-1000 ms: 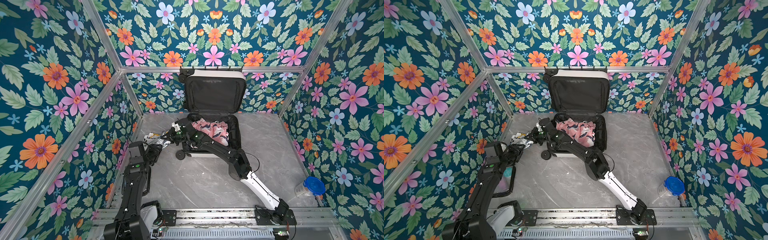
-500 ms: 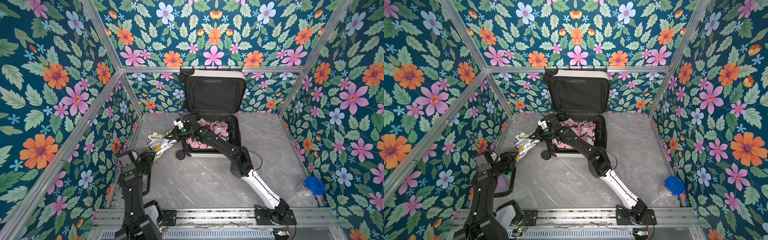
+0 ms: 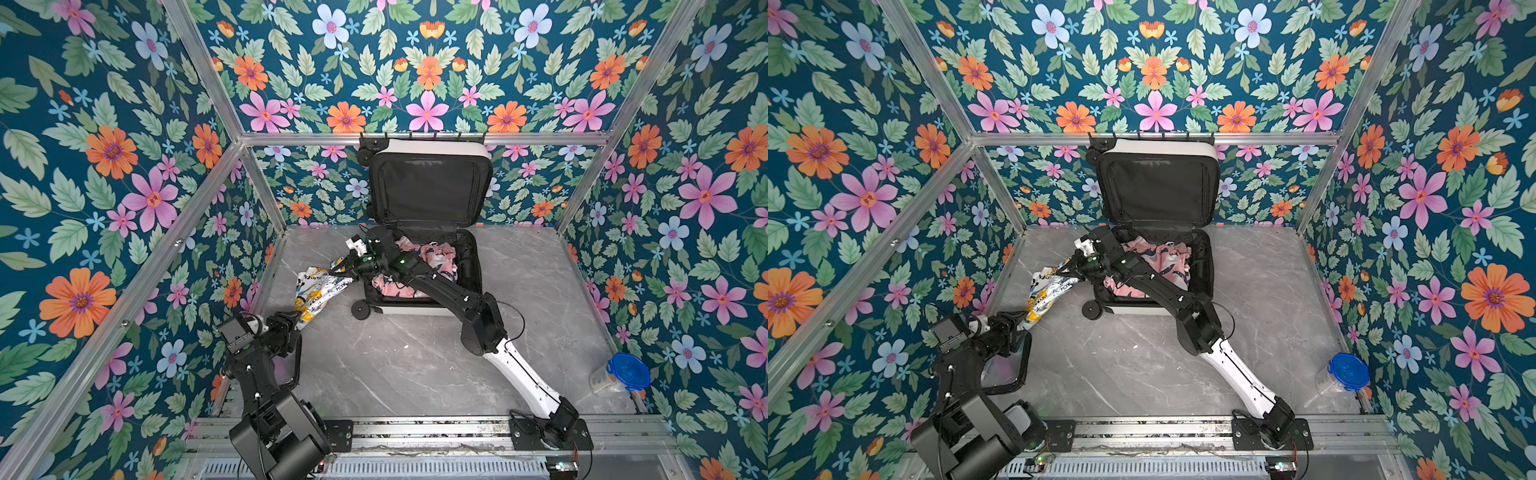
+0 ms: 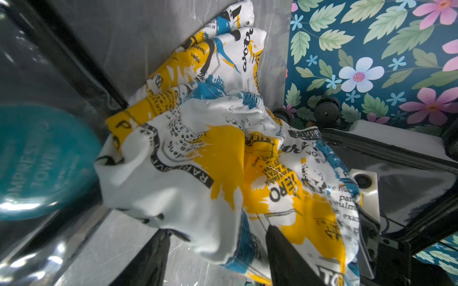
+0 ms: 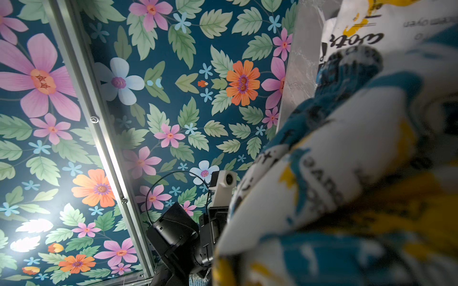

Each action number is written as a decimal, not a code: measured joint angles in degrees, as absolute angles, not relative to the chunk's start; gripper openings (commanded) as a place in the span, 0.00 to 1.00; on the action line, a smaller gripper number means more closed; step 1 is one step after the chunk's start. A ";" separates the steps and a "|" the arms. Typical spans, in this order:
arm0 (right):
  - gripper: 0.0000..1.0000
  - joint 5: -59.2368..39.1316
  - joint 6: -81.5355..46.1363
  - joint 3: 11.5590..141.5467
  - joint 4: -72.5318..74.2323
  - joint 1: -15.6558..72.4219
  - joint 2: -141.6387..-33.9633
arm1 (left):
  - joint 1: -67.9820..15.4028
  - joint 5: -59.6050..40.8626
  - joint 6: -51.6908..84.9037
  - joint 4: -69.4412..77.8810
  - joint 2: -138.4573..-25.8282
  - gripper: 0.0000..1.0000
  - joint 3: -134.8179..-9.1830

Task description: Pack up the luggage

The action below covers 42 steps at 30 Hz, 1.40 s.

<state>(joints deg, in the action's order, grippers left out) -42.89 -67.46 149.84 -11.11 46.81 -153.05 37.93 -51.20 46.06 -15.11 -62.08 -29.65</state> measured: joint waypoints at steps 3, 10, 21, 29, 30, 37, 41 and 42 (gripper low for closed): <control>0.00 -42.92 -68.82 149.91 -10.07 46.74 -153.05 | 37.93 -53.80 48.82 -11.51 -63.16 0.67 -25.87; 0.00 -42.89 -70.15 150.78 -8.12 47.37 -153.05 | 37.91 -57.19 55.57 -4.99 -63.26 0.68 -22.72; 0.00 -43.40 -70.50 151.57 -7.03 47.92 -153.05 | 37.85 -59.51 61.36 2.70 -66.81 0.08 -23.22; 0.00 -46.54 -68.05 152.62 -7.42 45.91 -152.11 | 37.65 -59.92 62.46 3.22 -65.43 0.00 -35.09; 0.00 -47.07 -67.57 152.62 -7.51 45.50 -151.55 | 37.32 -59.88 62.00 2.48 -65.45 0.00 -37.60; 0.00 -50.22 -64.90 149.16 -9.13 44.31 -142.82 | 31.29 -59.31 61.32 2.17 -65.28 0.00 -48.38; 0.00 -51.86 -62.63 146.02 -8.29 43.38 -136.88 | 25.63 -58.26 61.41 3.42 -66.43 0.00 -54.37; 0.00 -52.25 -62.11 144.94 -8.51 43.05 -135.63 | 24.16 -57.87 61.43 3.49 -67.00 0.00 -55.68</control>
